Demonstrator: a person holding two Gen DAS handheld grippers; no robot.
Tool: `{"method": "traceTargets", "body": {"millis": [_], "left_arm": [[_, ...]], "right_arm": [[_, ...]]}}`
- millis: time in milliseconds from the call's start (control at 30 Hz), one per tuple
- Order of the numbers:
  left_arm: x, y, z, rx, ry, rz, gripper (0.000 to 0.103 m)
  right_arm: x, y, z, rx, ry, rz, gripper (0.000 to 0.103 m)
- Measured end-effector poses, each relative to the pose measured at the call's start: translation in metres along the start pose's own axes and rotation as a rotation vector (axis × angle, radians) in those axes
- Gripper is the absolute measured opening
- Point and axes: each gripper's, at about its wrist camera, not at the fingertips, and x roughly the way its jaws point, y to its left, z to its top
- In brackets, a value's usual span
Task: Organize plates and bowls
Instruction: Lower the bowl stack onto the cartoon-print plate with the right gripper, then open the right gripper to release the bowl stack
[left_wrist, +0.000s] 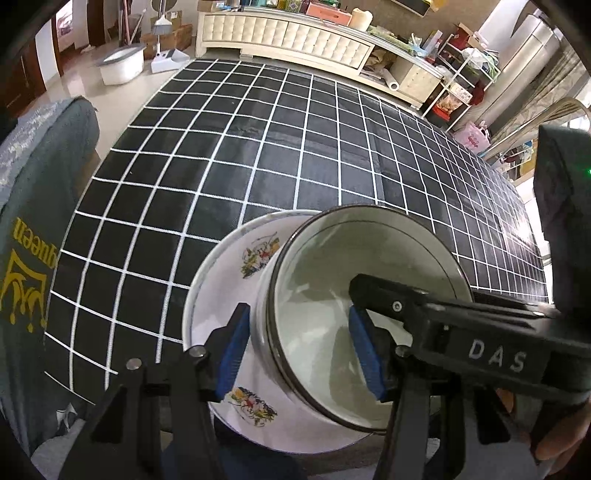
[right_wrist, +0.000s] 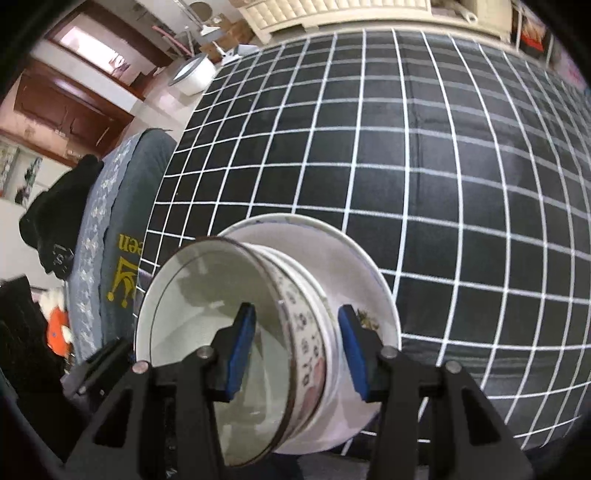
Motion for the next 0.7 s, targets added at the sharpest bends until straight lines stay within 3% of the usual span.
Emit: {"method": "traceTargets", "body": {"millis": [333, 433, 533, 700], "left_arm": [[-0.031, -0.001, -0.009, 0.002, -0.067, 0.035, 0.053], [-0.047, -0.005, -0.013, 0.016, -0.106, 0.061, 0.053], [-0.068, -0.011, -0.02, 0.033, -0.159, 0.083, 0.062], [-0.099, -0.028, -0.031, 0.068, -0.236, 0.1, 0.062]], "right_arm": [[-0.036, 0.009, -0.01, -0.082, -0.13, -0.055, 0.054], [-0.051, 0.011, -0.016, -0.099, -0.168, -0.056, 0.056], [-0.067, 0.014, -0.025, -0.122, -0.206, -0.073, 0.057], [-0.093, 0.012, -0.046, -0.145, -0.247, -0.083, 0.058]]}}
